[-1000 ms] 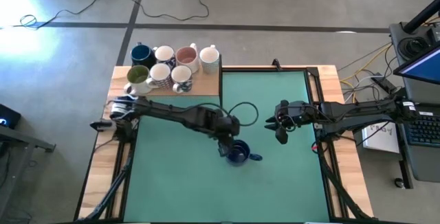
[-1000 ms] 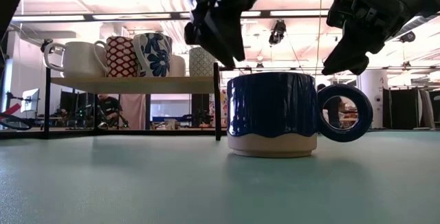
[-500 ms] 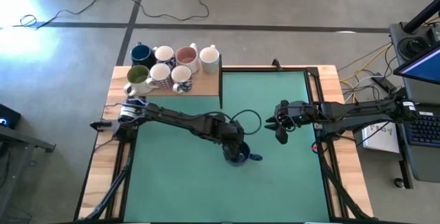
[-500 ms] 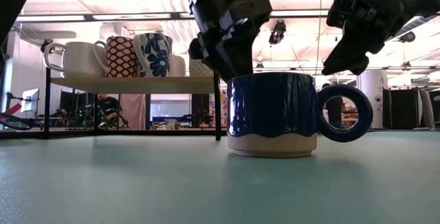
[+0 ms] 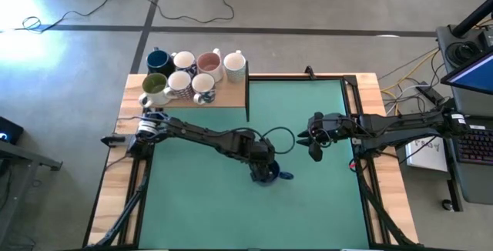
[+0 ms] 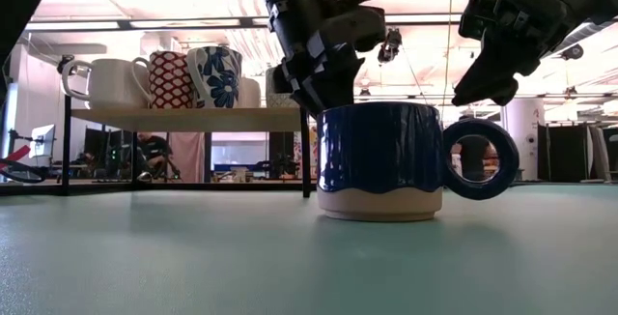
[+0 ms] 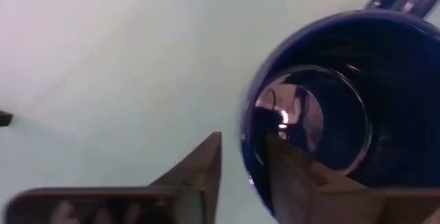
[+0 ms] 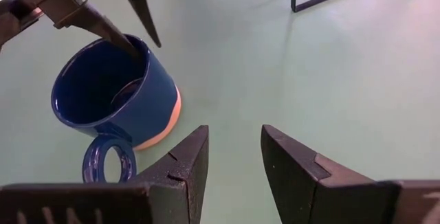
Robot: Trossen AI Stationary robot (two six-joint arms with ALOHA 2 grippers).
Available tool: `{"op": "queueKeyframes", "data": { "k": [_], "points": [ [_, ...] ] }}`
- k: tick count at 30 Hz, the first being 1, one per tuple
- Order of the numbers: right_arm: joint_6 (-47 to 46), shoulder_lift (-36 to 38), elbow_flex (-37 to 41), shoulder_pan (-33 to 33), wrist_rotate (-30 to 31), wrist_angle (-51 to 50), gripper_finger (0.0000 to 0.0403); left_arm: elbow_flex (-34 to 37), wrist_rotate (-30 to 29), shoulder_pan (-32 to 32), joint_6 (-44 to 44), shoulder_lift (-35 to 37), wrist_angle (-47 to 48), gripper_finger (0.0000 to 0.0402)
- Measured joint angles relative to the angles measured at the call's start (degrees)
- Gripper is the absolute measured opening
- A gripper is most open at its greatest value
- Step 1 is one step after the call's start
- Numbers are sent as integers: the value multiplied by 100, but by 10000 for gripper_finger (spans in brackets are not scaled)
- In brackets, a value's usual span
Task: Place coffee mugs
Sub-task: Put the blue mug on the shelf
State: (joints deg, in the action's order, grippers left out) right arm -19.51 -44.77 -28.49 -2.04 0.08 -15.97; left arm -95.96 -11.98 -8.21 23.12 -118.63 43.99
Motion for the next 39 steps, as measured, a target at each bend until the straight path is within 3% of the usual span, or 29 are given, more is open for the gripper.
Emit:
{"op": "queueKeyframes", "data": {
  "k": [6,16,21,25,31,39],
  "points": [
    [0,0,0,1,0,0,123,-13,314,22,-458,7,70,11],
    [1,0,0,0,0,0,123,-4,386,277,-1914,340,1352,6],
    [0,0,0,0,0,1,123,94,71,517,-2896,546,1665,10],
    [0,0,0,0,0,2,123,483,50,805,-3200,844,1473,10],
    [0,0,0,0,0,0,123,1611,199,1191,-3451,1598,395,10],
    [0,0,0,0,0,0,123,2338,546,1607,-4217,2208,167,11]
  ]
}}
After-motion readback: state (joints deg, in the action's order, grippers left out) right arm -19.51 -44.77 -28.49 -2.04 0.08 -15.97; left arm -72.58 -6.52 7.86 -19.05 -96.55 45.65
